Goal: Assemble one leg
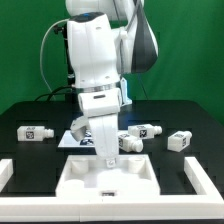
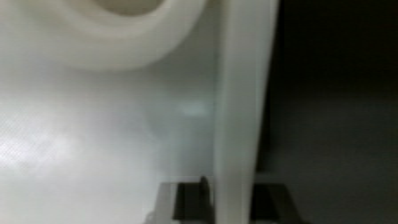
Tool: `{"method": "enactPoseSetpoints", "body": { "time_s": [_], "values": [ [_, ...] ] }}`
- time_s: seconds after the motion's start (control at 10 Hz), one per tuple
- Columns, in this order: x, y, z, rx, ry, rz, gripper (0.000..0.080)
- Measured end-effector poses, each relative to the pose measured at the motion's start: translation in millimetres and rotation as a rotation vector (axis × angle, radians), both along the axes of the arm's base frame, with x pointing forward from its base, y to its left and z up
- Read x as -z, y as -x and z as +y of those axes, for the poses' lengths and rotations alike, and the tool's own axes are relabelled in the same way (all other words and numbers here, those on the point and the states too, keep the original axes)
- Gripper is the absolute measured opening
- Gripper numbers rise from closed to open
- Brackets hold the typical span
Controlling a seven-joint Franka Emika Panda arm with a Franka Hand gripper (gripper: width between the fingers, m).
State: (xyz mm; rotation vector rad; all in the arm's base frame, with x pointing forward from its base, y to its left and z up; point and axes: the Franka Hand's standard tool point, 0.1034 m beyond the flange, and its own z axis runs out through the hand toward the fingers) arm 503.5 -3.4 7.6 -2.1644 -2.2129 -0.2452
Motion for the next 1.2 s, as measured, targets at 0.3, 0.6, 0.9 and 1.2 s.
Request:
{"method": "enactPoseSetpoints", "body": {
  "time_s": [0.3,0.6,0.9,1.2],
  "values": [
    [0.5,-2.3,43.5,0.012,-0.040,0.042,0.0055],
    [1.6,-2.3,71.0,0.047,-0.034,0.077,0.0055],
    [1.7,-1.8,68.8,0.049,-0.033,0.077,0.0055],
    [2.5,-1.3,68.6,0.050,-0.034,0.079,0.0326]
  ]
}}
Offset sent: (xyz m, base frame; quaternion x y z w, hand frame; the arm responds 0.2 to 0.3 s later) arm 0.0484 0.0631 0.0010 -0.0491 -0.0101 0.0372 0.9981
